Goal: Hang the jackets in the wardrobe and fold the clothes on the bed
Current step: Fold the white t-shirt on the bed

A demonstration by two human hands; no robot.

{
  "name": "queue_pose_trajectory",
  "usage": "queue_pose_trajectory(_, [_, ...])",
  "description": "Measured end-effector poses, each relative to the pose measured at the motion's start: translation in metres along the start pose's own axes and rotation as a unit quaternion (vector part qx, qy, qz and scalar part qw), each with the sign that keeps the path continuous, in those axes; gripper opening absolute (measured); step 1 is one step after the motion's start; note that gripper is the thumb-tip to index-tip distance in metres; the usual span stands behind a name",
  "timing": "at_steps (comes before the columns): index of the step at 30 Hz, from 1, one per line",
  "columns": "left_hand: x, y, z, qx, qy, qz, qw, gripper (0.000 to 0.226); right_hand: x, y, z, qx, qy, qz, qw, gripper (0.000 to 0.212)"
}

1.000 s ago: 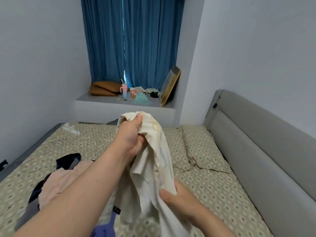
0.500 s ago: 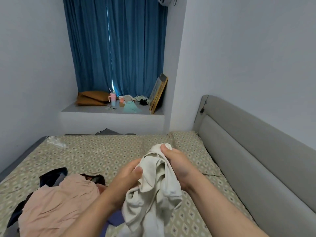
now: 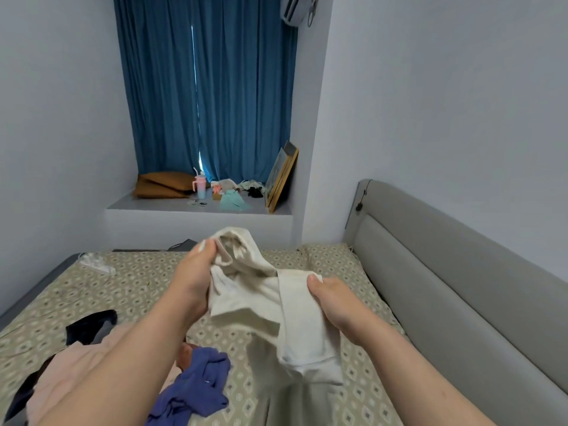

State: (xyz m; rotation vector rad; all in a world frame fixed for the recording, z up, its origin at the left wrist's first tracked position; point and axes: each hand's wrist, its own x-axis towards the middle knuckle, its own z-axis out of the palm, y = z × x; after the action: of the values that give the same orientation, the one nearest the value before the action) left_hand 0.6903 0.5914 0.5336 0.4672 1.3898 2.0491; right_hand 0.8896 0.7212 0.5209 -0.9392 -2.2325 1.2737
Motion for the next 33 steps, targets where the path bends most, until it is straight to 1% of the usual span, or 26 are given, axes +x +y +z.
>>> queue_pose_trajectory(1, [0.004, 0.008, 0.002, -0.036, 0.004, 0.002, 0.999, 0.029, -0.004, 0.004, -0.002, -0.051, -0.014, 0.004, 0.999, 0.041])
queue_pose_trajectory(3, [0.005, 0.024, 0.011, -0.095, 0.000, 0.010, 0.995, 0.030, -0.013, 0.010, -0.002, -0.104, -0.086, 0.048, 0.990, 0.038])
queue_pose_trajectory(5, [0.004, 0.035, 0.022, -0.132, -0.024, 0.012, 0.991, 0.031, -0.021, 0.012, 0.004, -0.148, -0.174, 0.112, 0.967, 0.026])
queue_pose_trajectory(6, [0.001, 0.040, 0.027, -0.146, -0.042, 0.005, 0.988, 0.032, -0.023, 0.012, 0.008, -0.206, -0.208, 0.122, 0.949, 0.023])
queue_pose_trajectory(7, [-0.002, 0.045, 0.032, -0.154, -0.064, -0.004, 0.986, 0.033, -0.022, 0.011, 0.012, -0.266, -0.220, 0.105, 0.933, 0.029])
queue_pose_trajectory(8, [-0.007, 0.049, 0.035, -0.153, -0.089, -0.015, 0.984, 0.036, -0.020, 0.009, 0.016, -0.302, -0.203, 0.070, 0.929, 0.037])
queue_pose_trajectory(9, [-0.010, 0.051, 0.037, -0.143, -0.114, -0.025, 0.983, 0.041, -0.018, 0.004, 0.018, -0.287, -0.159, 0.031, 0.944, 0.043])
queue_pose_trajectory(10, [-0.014, 0.053, 0.040, -0.125, -0.140, -0.029, 0.982, 0.042, -0.017, -0.004, 0.020, -0.205, -0.107, -0.004, 0.973, 0.050])
queue_pose_trajectory(11, [-0.017, 0.055, 0.043, -0.097, -0.158, -0.025, 0.982, 0.038, -0.016, -0.012, 0.023, -0.088, -0.084, -0.041, 0.992, 0.054])
queue_pose_trajectory(12, [-0.020, 0.057, 0.046, -0.066, -0.172, -0.016, 0.983, 0.031, -0.015, -0.020, 0.025, 0.006, -0.083, -0.078, 0.993, 0.054])
queue_pose_trajectory(13, [-0.023, 0.060, 0.048, -0.041, -0.178, -0.006, 0.983, 0.025, -0.013, -0.025, 0.028, 0.061, -0.086, -0.104, 0.989, 0.050])
queue_pose_trajectory(14, [-0.025, 0.063, 0.050, -0.027, -0.178, 0.001, 0.984, 0.022, -0.010, -0.027, 0.031, 0.085, -0.082, -0.115, 0.986, 0.044])
queue_pose_trajectory(16, [-0.026, 0.071, 0.051, -0.036, -0.174, 0.012, 0.984, 0.025, -0.007, -0.032, 0.033, 0.124, -0.050, -0.125, 0.983, 0.026])
queue_pose_trajectory(19, [-0.014, 0.078, 0.042, -0.083, -0.146, 0.014, 0.986, 0.043, -0.002, -0.040, 0.030, 0.183, -0.001, -0.130, 0.975, 0.012])
queue_pose_trajectory(21, [-0.007, 0.073, 0.033, -0.104, -0.099, -0.011, 0.990, 0.051, 0.002, -0.047, 0.028, 0.220, 0.006, -0.122, 0.968, 0.012])
queue_pose_trajectory(23, [-0.007, 0.054, 0.022, -0.074, -0.026, -0.048, 0.996, 0.061, 0.006, -0.053, 0.029, 0.259, 0.009, -0.116, 0.959, 0.017])
queue_pose_trajectory(24, [-0.011, 0.041, 0.016, -0.060, -0.016, -0.069, 0.996, 0.066, 0.008, -0.056, 0.030, 0.279, 0.010, -0.115, 0.953, 0.021])
queue_pose_trajectory(25, [-0.017, 0.026, 0.009, -0.048, -0.031, -0.097, 0.994, 0.071, 0.009, -0.058, 0.030, 0.297, 0.014, -0.111, 0.948, 0.023])
queue_pose_trajectory(26, [-0.024, 0.011, 0.005, -0.031, -0.068, -0.123, 0.990, 0.077, 0.011, -0.059, 0.030, 0.317, 0.019, -0.103, 0.943, 0.024])
queue_pose_trajectory(27, [-0.031, -0.003, 0.003, -0.005, -0.116, -0.137, 0.984, 0.083, 0.011, -0.060, 0.028, 0.335, 0.024, -0.092, 0.937, 0.024])
queue_pose_trajectory(28, [-0.038, -0.015, 0.002, 0.030, -0.157, -0.132, 0.978, 0.083, 0.011, -0.061, 0.027, 0.349, 0.033, -0.077, 0.933, 0.023])
queue_pose_trajectory(29, [-0.043, -0.024, 0.003, 0.049, -0.186, -0.113, 0.975, 0.072, 0.010, -0.061, 0.025, 0.361, 0.040, -0.060, 0.930, 0.023])
queue_pose_trajectory(30, [-0.045, -0.030, 0.003, 0.068, -0.199, -0.082, 0.974, 0.054, 0.010, -0.060, 0.023, 0.372, 0.042, -0.046, 0.926, 0.023])
queue_pose_trajectory(31, [-0.045, -0.034, 0.006, 0.085, -0.193, -0.049, 0.976, 0.034, 0.009, -0.058, 0.021, 0.377, 0.043, -0.035, 0.925, 0.023])
queue_pose_trajectory(32, [-0.045, -0.033, 0.010, 0.089, -0.174, -0.027, 0.980, 0.021, 0.009, -0.056, 0.019, 0.373, 0.046, -0.027, 0.926, 0.024])
queue_pose_trajectory(33, [-0.044, -0.030, 0.013, 0.083, -0.157, -0.016, 0.984, 0.021, 0.008, -0.053, 0.015, 0.360, 0.052, -0.019, 0.931, 0.023])
